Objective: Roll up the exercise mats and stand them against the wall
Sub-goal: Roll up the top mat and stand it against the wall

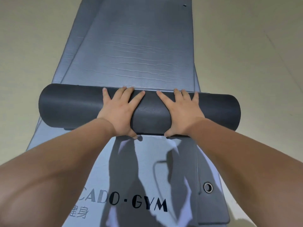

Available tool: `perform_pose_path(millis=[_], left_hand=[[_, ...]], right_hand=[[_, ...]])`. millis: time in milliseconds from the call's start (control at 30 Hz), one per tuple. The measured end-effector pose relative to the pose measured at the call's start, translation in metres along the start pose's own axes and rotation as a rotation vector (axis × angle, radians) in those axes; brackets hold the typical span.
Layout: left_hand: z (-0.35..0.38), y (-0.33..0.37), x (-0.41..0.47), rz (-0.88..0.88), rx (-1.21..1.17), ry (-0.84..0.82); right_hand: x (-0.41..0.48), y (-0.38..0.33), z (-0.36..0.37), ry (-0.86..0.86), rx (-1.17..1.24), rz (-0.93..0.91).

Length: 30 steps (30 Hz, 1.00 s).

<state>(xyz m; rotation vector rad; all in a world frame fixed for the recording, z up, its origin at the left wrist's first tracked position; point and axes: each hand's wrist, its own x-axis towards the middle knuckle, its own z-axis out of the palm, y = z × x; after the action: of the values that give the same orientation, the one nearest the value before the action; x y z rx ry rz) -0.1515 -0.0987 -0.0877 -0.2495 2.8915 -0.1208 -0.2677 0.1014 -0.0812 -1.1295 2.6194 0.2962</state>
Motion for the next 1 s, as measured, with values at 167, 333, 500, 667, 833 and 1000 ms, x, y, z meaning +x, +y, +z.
perform_pose_path(millis=[167, 333, 500, 667, 833, 1000], left_hand=[[-0.002, -0.003, 0.012, 0.018, 0.0, -0.025], [-0.017, 0.002, 0.017, 0.021, -0.015, -0.048], [-0.011, 0.006, -0.009, 0.067, 0.067, -0.001], [0.001, 0.007, -0.053, 0.156, 0.105, 0.052], [0.004, -0.011, -0.099, 0.378, 0.129, 0.025], [-0.004, -0.031, -0.123, 0.429, 0.085, -0.097]], right_hand=[[0.014, 0.007, -0.008, -0.035, 0.016, -0.034], [0.014, 0.009, -0.018, -0.032, 0.057, -0.044], [-0.018, -0.01, -0.009, 0.02, 0.063, 0.011], [-0.075, -0.05, 0.002, -0.042, 0.059, 0.073], [-0.134, -0.098, 0.011, -0.111, 0.121, 0.054], [-0.166, -0.127, 0.028, -0.146, 0.196, 0.034]])
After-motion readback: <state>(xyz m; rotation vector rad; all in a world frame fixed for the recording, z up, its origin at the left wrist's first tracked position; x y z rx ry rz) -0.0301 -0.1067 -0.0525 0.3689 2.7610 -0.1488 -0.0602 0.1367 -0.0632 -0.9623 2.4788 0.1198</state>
